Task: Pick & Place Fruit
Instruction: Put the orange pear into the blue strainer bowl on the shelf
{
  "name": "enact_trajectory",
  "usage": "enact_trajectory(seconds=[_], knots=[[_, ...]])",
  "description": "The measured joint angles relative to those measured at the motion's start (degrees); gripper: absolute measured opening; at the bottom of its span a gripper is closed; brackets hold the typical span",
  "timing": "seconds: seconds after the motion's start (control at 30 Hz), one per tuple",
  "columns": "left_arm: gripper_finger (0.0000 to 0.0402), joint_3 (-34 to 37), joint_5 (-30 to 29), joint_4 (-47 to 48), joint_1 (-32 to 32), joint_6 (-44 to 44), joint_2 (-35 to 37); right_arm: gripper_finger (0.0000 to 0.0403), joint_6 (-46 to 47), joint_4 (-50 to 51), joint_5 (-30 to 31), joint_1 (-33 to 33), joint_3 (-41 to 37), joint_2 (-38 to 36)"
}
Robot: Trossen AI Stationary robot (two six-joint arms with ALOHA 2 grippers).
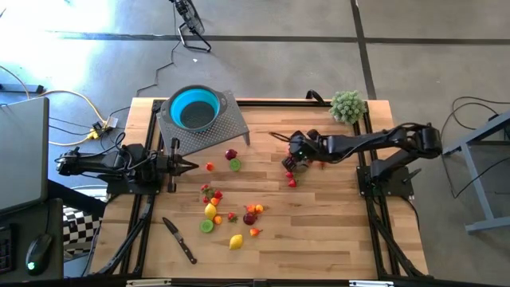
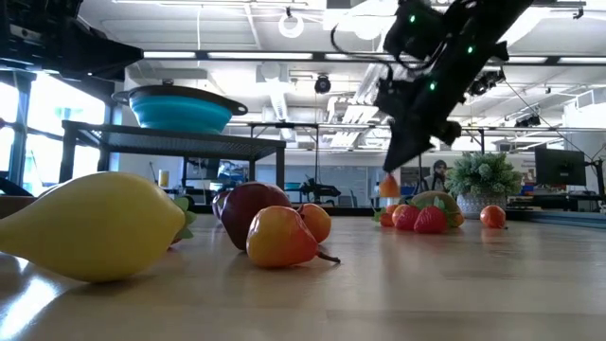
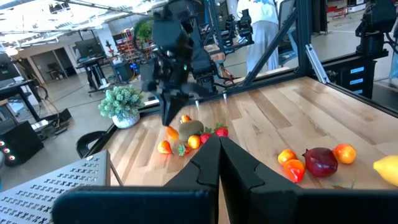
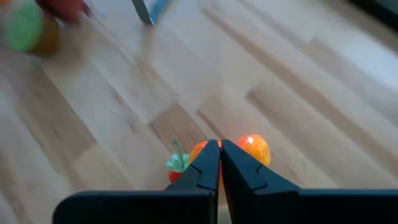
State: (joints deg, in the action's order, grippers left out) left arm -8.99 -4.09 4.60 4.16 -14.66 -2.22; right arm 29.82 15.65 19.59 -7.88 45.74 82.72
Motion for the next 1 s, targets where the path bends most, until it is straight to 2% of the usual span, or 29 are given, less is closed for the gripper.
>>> enact_trajectory(seconds=[0.33, 0.67, 0.83, 1.0], knots=[[0.0001, 0.0, 0.3, -0.2, 0.0, 0.4, 0.0, 0.0003, -8.3, -7.5, -0.7, 0.3, 0.0, -9.8], [0.0001, 0.0, 0.7, -1.7, 0.0, 16.2, 0.0, 0.0003, -21.1, -24.3, -6.9, 0.4, 0.1, -11.7], [0.0001, 0.0, 0.5, -2.0, 0.0, 24.5, 0.0, 0.0003, -24.8, -27.6, -8.1, 0.4, 0.0, -11.6], [0.0014, 0.0, 0.5, -2.0, 0.0, 27.1, -0.2, 0.0003, -27.1, -28.9, -8.1, 0.4, 0.0, -11.6]])
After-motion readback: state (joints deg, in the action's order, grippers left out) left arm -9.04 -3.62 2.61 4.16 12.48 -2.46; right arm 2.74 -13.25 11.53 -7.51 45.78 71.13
